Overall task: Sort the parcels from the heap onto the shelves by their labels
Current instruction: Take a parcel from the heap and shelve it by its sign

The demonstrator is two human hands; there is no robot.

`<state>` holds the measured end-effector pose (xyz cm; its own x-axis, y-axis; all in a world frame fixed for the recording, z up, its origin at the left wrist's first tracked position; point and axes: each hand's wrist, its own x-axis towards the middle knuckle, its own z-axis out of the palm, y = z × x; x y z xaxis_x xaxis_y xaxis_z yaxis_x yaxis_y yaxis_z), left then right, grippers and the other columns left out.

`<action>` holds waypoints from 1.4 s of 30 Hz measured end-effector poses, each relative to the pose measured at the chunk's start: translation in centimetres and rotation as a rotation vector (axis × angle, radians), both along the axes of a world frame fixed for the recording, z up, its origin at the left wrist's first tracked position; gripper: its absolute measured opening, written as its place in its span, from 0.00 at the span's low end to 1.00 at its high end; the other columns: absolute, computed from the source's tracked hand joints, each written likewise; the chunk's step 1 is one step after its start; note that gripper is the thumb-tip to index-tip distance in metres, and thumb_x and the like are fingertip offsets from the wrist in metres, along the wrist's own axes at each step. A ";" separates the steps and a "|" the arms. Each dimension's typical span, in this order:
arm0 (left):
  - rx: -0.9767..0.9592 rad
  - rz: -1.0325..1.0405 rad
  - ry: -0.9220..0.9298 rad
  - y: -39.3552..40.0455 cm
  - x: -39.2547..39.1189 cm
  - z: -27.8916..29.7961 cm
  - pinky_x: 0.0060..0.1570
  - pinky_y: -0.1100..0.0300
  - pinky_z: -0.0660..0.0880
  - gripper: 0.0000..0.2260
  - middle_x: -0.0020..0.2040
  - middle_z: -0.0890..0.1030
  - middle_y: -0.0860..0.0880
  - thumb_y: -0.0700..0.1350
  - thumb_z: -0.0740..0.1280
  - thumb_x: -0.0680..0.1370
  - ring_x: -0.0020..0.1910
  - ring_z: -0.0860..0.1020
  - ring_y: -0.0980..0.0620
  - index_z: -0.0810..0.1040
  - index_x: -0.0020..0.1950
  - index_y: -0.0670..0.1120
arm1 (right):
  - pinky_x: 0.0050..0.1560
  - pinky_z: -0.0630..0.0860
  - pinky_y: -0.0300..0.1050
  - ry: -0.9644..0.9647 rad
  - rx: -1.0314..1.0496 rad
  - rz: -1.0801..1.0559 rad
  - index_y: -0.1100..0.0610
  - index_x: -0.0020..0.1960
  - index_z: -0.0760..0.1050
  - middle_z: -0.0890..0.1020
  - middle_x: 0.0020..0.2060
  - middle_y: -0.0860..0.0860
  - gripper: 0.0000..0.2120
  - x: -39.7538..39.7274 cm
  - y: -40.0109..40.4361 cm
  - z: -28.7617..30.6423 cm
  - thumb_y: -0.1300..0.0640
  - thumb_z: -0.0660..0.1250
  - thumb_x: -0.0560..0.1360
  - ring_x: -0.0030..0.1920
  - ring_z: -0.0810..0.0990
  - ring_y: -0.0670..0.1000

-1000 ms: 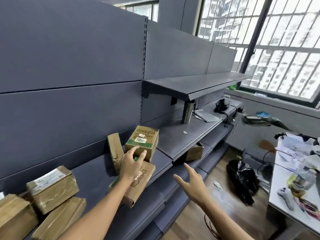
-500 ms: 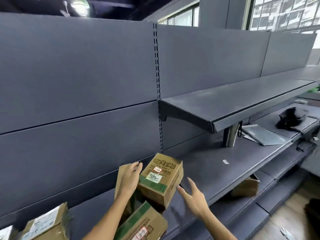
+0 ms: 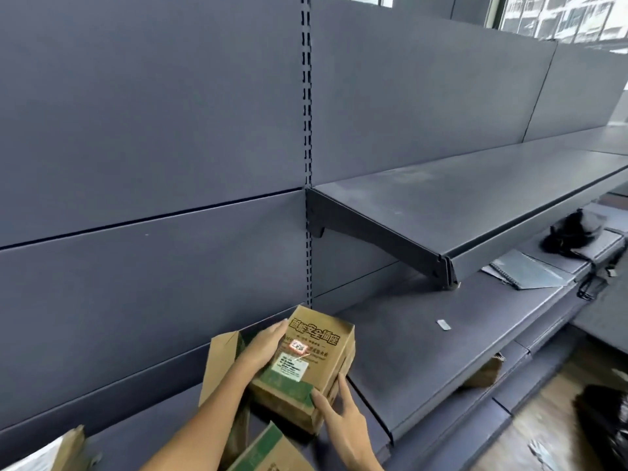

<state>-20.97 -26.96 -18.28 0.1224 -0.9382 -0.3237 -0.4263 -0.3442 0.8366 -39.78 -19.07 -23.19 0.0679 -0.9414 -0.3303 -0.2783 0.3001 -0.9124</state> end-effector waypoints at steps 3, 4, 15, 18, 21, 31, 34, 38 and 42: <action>-0.007 0.074 0.167 -0.2 0.6 0.5 0.55 0.55 0.74 0.21 0.56 0.83 0.54 0.61 0.52 0.84 0.55 0.80 0.53 0.79 0.65 0.55 | 0.52 0.72 0.27 0.028 -0.067 -0.048 0.44 0.80 0.59 0.83 0.60 0.44 0.38 0.3 -0.1 -0.8 0.41 0.71 0.75 0.59 0.79 0.41; -0.053 0.093 0.208 -0.3 1.0 0.8 0.57 0.53 0.75 0.19 0.56 0.84 0.52 0.61 0.53 0.84 0.55 0.81 0.52 0.80 0.64 0.56 | 0.47 0.72 0.26 0.045 -0.094 -0.057 0.42 0.80 0.59 0.84 0.54 0.41 0.37 0.5 0.0 -0.8 0.40 0.71 0.75 0.53 0.80 0.38; -0.460 0.120 0.440 2.5 4.7 9.9 0.62 0.48 0.75 0.20 0.62 0.83 0.52 0.62 0.57 0.81 0.58 0.82 0.53 0.72 0.70 0.57 | 0.74 0.63 0.67 -0.218 -0.474 0.147 0.26 0.75 0.55 0.81 0.60 0.33 0.36 3.5 -2.9 8.6 0.32 0.68 0.71 0.64 0.79 0.44; -0.612 0.210 0.425 5.5 7.3 12.7 0.70 0.48 0.69 0.28 0.70 0.76 0.55 0.68 0.60 0.77 0.68 0.75 0.55 0.66 0.76 0.62 | 0.69 0.74 0.60 -0.348 -0.466 0.308 0.30 0.74 0.61 0.77 0.69 0.40 0.35 4.1 -2.9 9.9 0.37 0.72 0.71 0.69 0.77 0.49; -0.691 0.243 0.352 8.8 9.1 15.5 0.65 0.56 0.70 0.25 0.68 0.77 0.54 0.67 0.61 0.76 0.66 0.76 0.58 0.69 0.72 0.65 | 0.67 0.76 0.57 -0.380 -0.503 0.420 0.37 0.77 0.60 0.76 0.70 0.44 0.33 5.2 -1.8 9.9 0.46 0.71 0.77 0.69 0.76 0.49; -0.863 0.478 0.138 16.2 9.4 20.8 0.51 0.53 0.78 0.09 0.50 0.80 0.49 0.57 0.61 0.83 0.48 0.81 0.53 0.76 0.59 0.56 | 0.68 0.76 0.49 -0.504 -0.592 0.576 0.45 0.77 0.61 0.78 0.68 0.45 0.30 9.4 0.7 14.0 0.56 0.67 0.80 0.69 0.76 0.47; -0.892 0.513 0.111 18.1 8.6 22.3 0.46 0.58 0.79 0.10 0.50 0.80 0.51 0.56 0.60 0.83 0.46 0.80 0.56 0.74 0.58 0.52 | 0.67 0.76 0.54 -0.517 -0.601 0.617 0.46 0.80 0.60 0.80 0.66 0.49 0.31 9.6 1.6 14.6 0.53 0.66 0.79 0.67 0.78 0.50; -0.896 0.540 0.048 20.4 7.6 22.9 0.42 0.63 0.79 0.13 0.48 0.80 0.52 0.55 0.59 0.84 0.43 0.81 0.59 0.72 0.62 0.48 | 0.66 0.77 0.52 -0.575 -0.576 0.659 0.46 0.79 0.60 0.81 0.65 0.48 0.28 9.0 3.3 14.7 0.61 0.63 0.83 0.65 0.79 0.48; -0.883 0.551 0.010 21.7 6.6 22.6 0.43 0.63 0.79 0.14 0.48 0.80 0.51 0.56 0.58 0.84 0.44 0.81 0.58 0.72 0.62 0.48 | 0.66 0.77 0.55 -0.568 -0.564 0.670 0.44 0.79 0.60 0.81 0.64 0.49 0.29 8.2 4.1 14.0 0.60 0.63 0.82 0.65 0.80 0.50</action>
<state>-14.41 -5.29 4.32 0.6066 -0.6570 0.4477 -0.3871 0.2478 0.8881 -31.55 -15.01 -9.18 0.6412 -0.6610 0.3898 0.2837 -0.2679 -0.9208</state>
